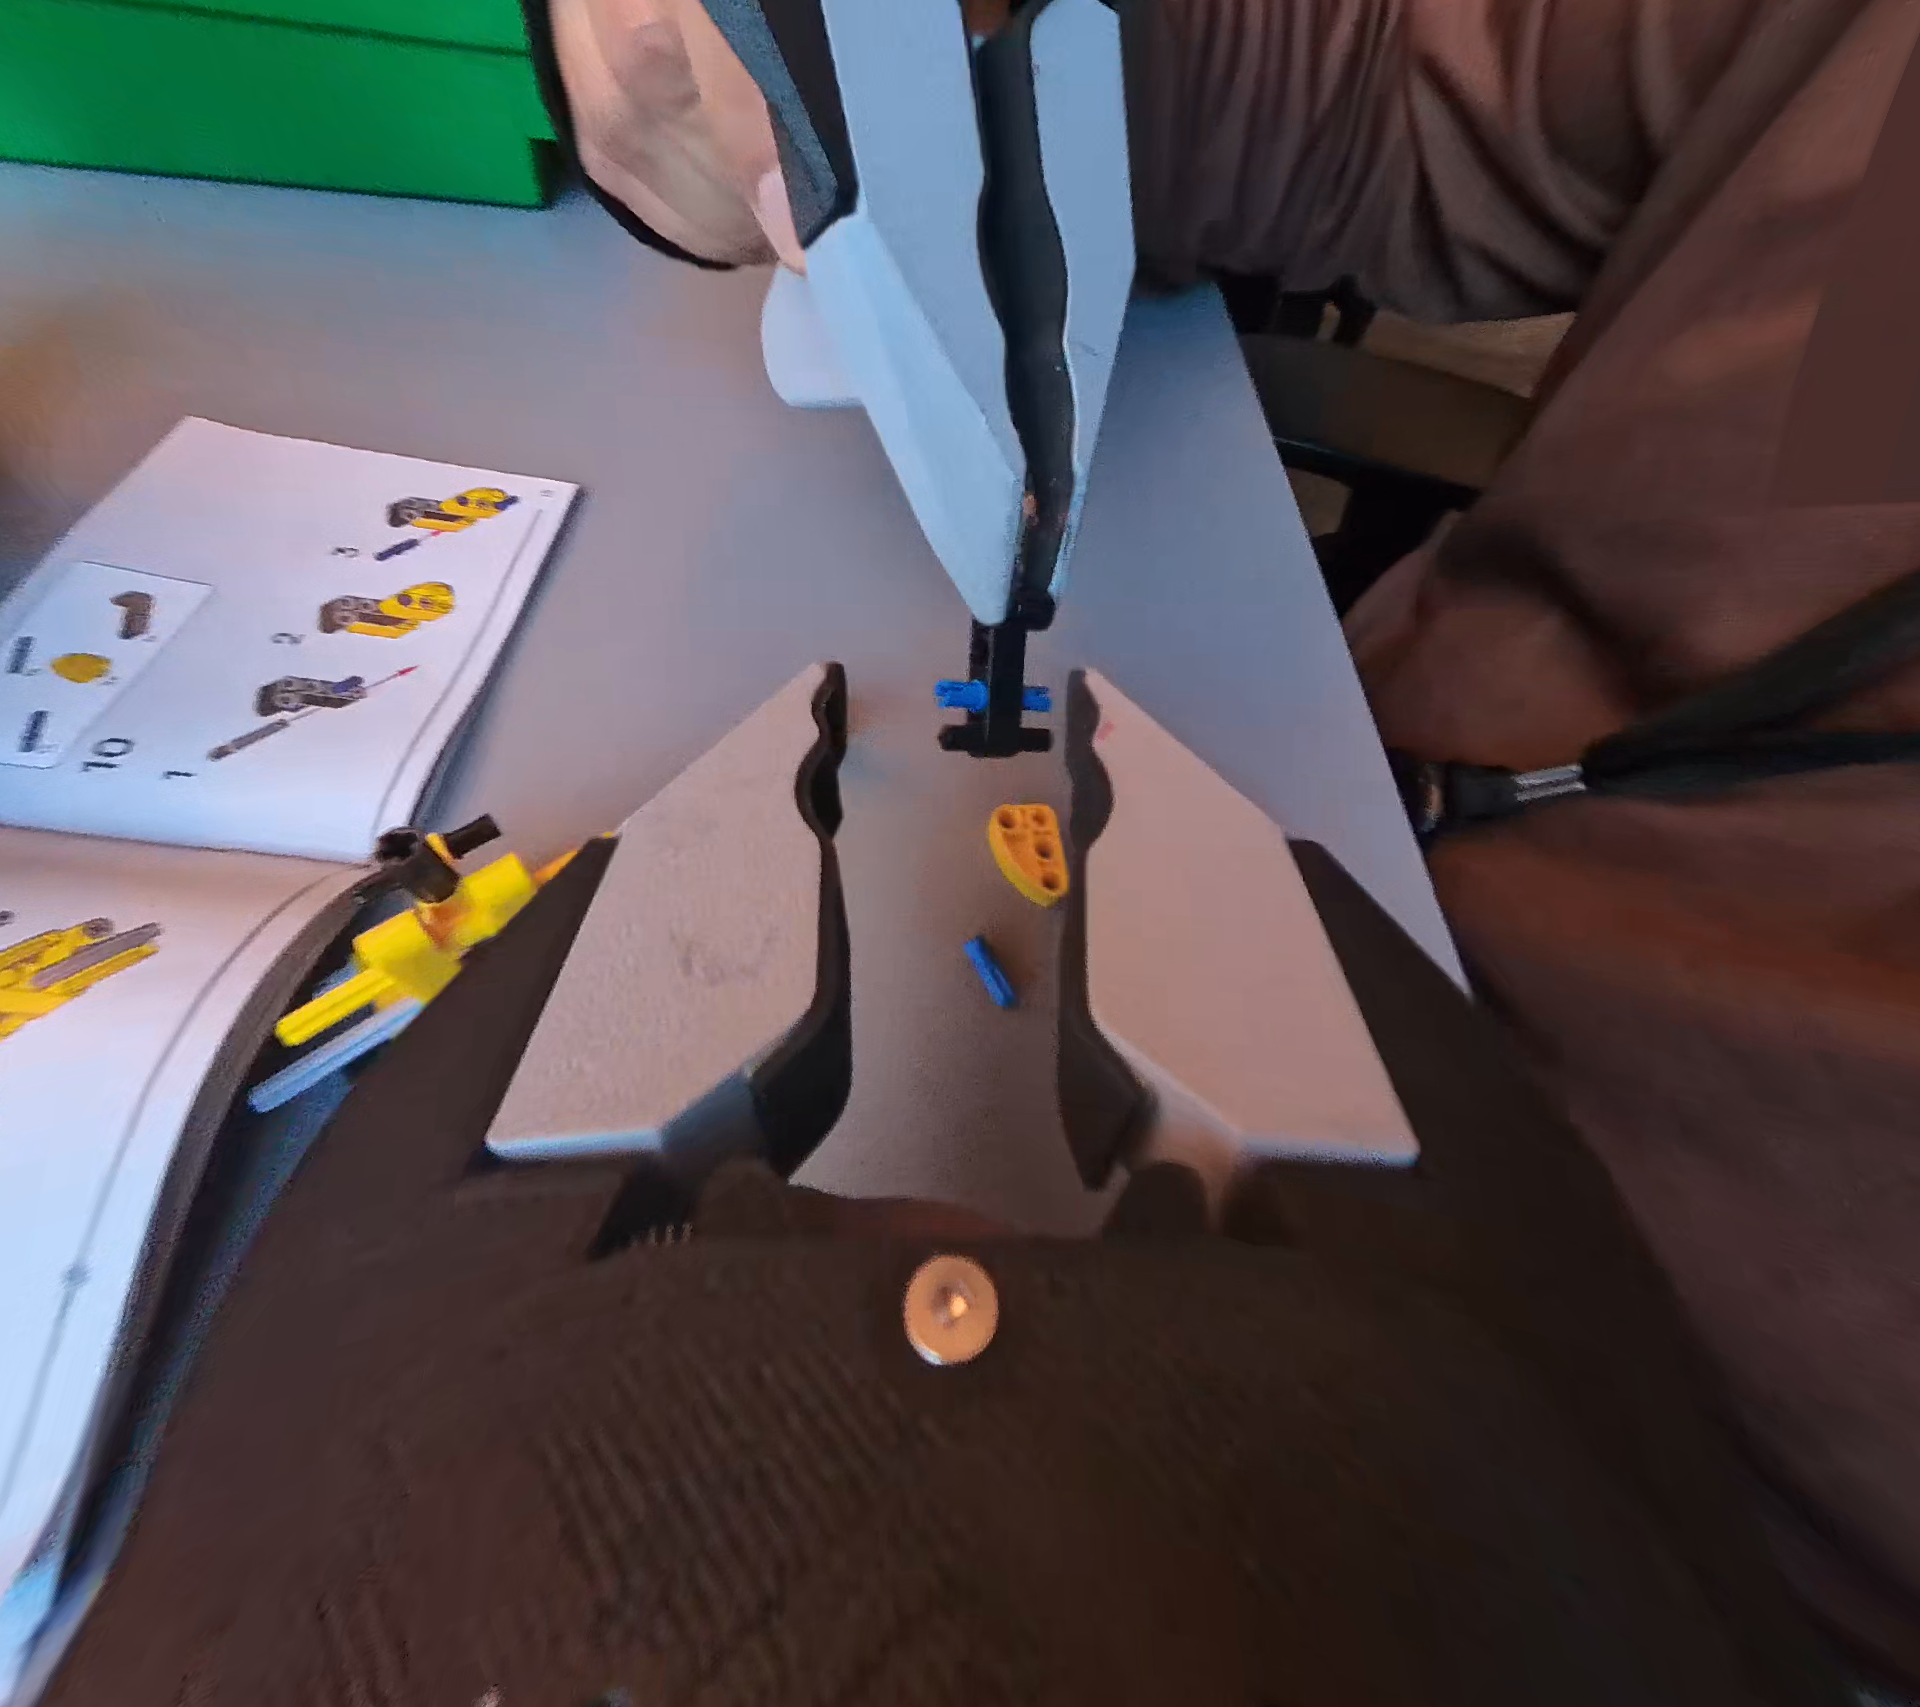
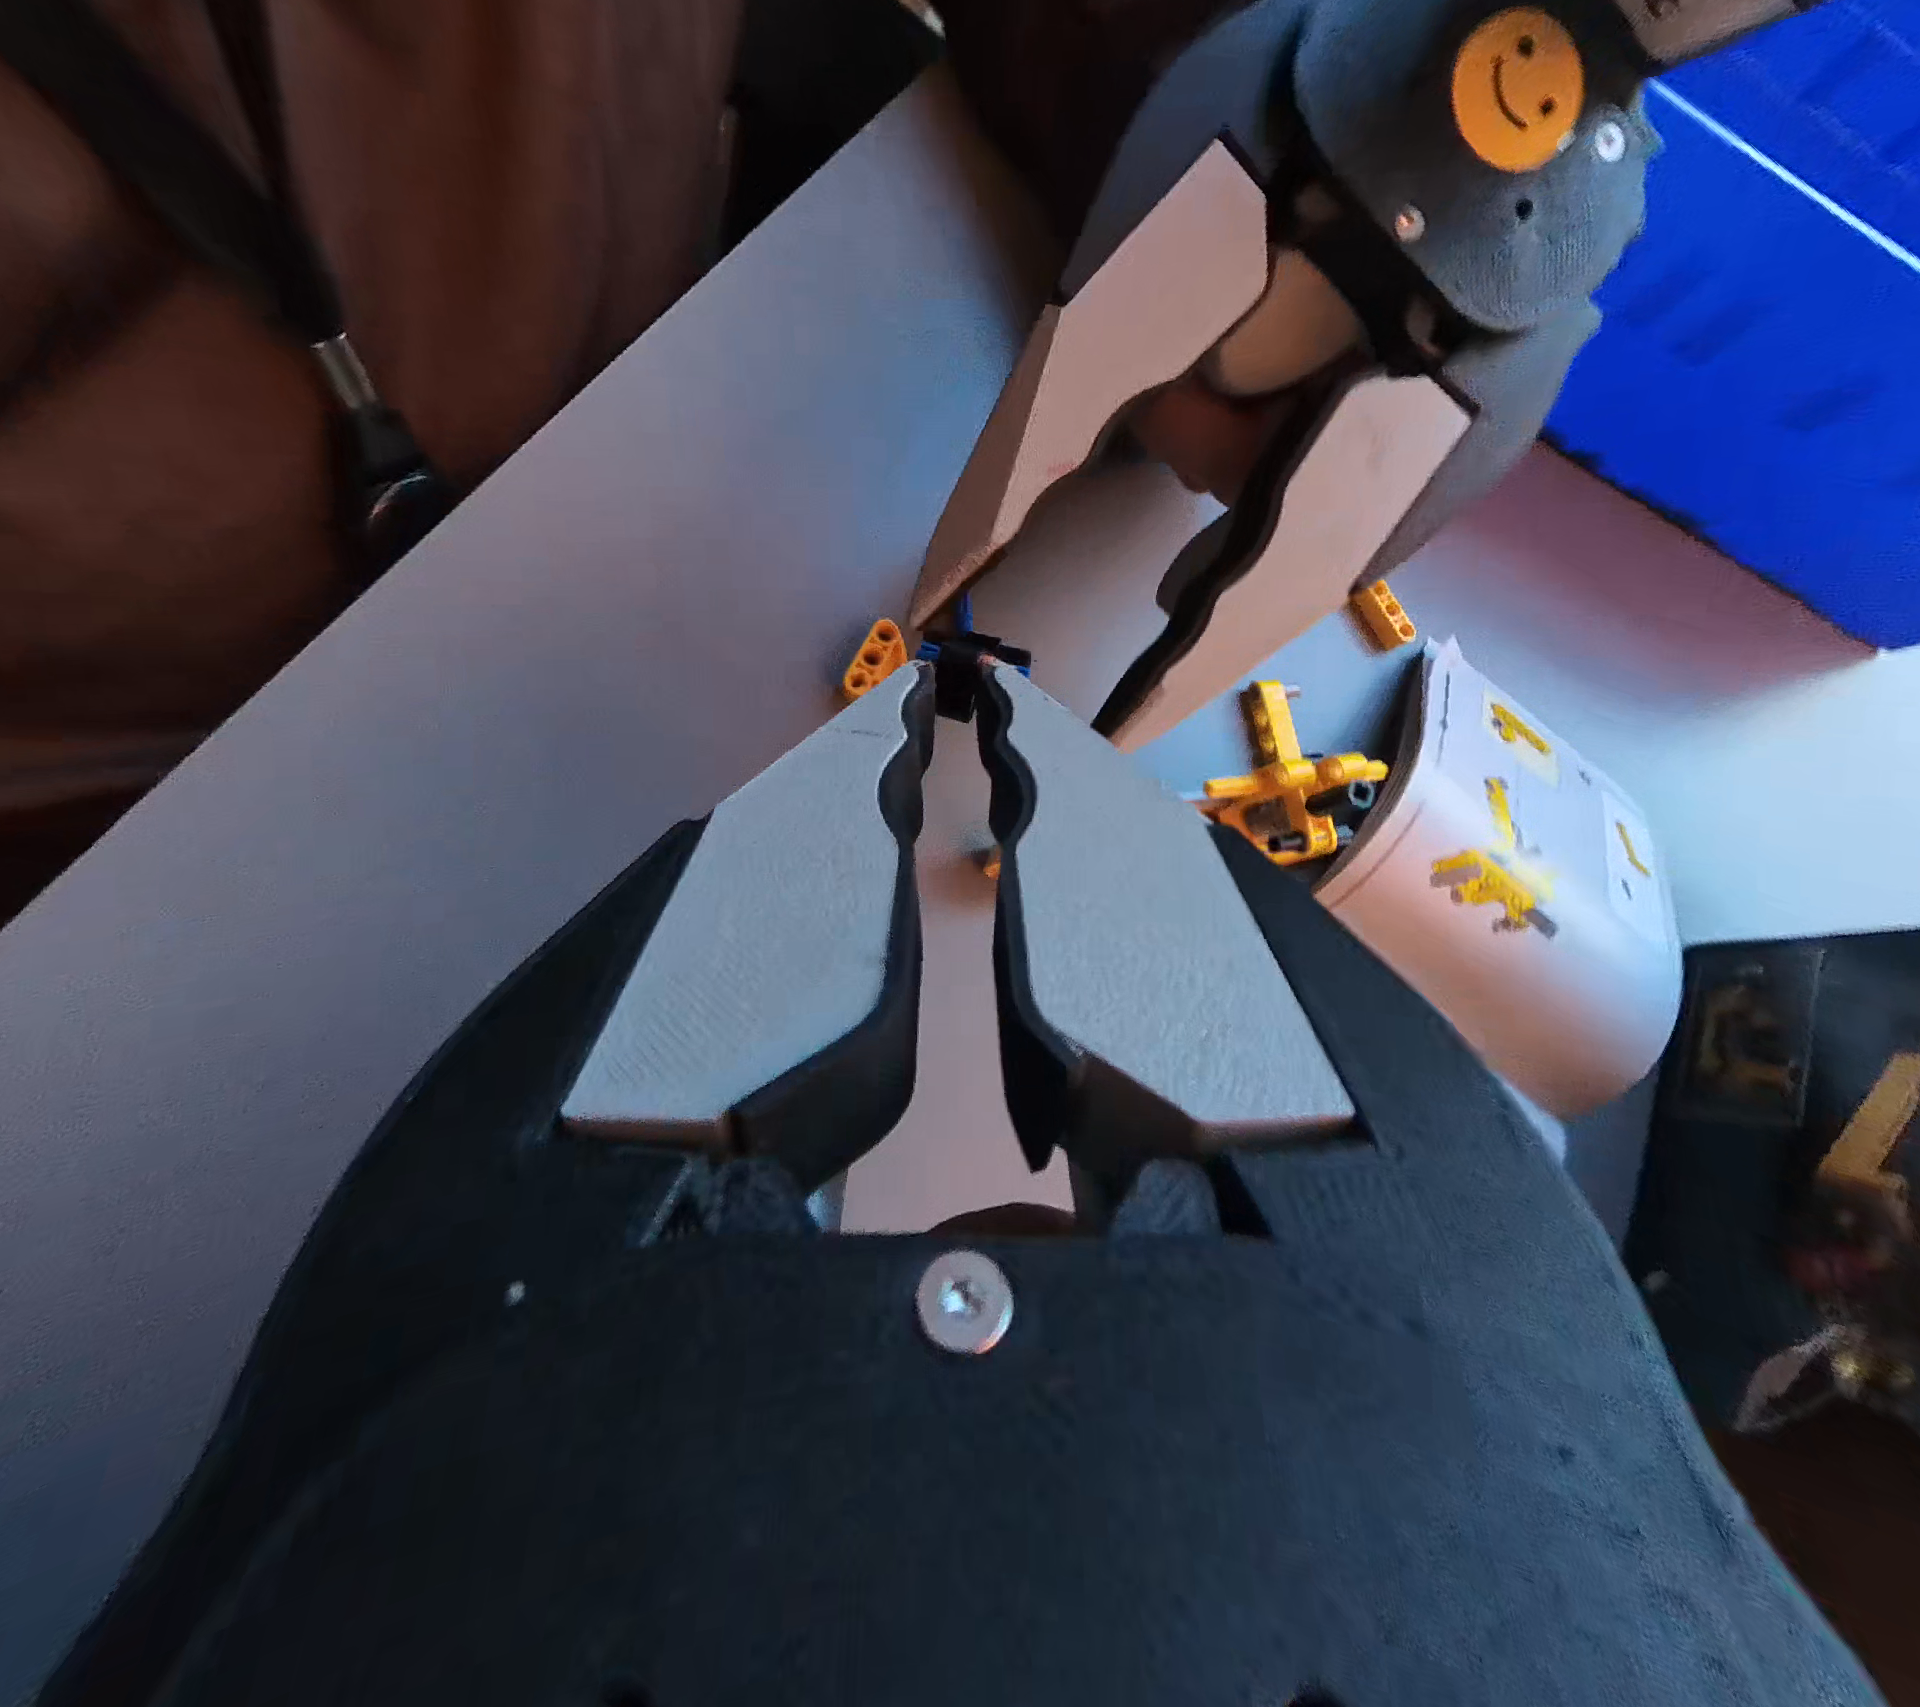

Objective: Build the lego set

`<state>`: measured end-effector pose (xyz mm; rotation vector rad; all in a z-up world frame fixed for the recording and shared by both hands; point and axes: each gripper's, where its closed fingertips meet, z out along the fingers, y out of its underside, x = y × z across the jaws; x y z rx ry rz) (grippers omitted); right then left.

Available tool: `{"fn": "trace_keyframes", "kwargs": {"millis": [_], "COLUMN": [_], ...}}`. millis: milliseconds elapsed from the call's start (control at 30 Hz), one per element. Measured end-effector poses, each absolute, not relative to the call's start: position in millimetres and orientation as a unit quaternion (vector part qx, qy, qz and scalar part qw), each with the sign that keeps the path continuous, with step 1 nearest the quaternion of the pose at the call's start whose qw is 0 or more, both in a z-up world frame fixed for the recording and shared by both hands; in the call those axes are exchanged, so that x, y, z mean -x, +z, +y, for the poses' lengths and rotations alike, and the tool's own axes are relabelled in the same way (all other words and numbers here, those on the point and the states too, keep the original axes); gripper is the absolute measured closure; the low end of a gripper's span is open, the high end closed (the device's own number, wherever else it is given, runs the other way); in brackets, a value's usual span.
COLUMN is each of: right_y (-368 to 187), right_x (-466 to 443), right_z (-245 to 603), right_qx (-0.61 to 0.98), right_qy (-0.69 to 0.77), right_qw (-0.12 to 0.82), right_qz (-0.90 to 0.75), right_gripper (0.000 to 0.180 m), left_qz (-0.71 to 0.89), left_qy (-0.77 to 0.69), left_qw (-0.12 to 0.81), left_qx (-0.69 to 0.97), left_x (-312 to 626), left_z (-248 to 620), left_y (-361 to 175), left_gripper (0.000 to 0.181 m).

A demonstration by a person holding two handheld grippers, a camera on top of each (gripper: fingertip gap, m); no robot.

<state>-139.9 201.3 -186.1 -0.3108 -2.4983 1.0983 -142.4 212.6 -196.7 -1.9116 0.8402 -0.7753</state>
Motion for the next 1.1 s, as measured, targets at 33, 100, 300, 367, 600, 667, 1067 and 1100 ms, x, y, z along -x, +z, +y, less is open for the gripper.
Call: {"fn": "trace_keyframes", "kwargs": {"millis": [33,100,300,367,600,667,1067,1100], "right_y": [-186,-183,-179,-179,-174,-168,-155,-156], "right_x": [140,140,136,136,157,159,174,174], "right_z": [199,195,189,188,209,217,232,231], "right_qx": [0.098,0.078,0.036,0.033,0.14,0.183,0.353,0.356], "right_qy": [0.385,0.374,0.333,0.321,0.324,0.36,0.51,0.512], "right_qw": [0.198,0.205,0.205,0.205,0.258,0.279,0.238,0.231], "right_qz": [-0.896,-0.901,-0.92,-0.924,-0.899,-0.871,-0.747,-0.747], "right_gripper": [0.175,0.175,0.175,0.174,0.168,0.155,0.167,0.167], "left_qz": [0.342,0.354,0.36,0.359,0.306,0.28,0.218,0.22], "left_qy": [-0.326,-0.353,-0.381,-0.383,-0.385,-0.381,-0.345,-0.339], "left_qw": [0.432,0.408,0.391,0.389,0.417,0.435,0.503,0.503], "left_qx": [0.769,0.764,0.757,0.757,0.765,0.766,0.761,0.764], "left_x": [140,133,127,127,139,145,157,156], "left_z": [209,200,193,192,209,218,243,243], "left_y": [-198,-200,-202,-202,-195,-192,-180,-181], "left_gripper": [0.14,0.144,0.165,0.165,0.176,0.176,0.176,0.176]}}
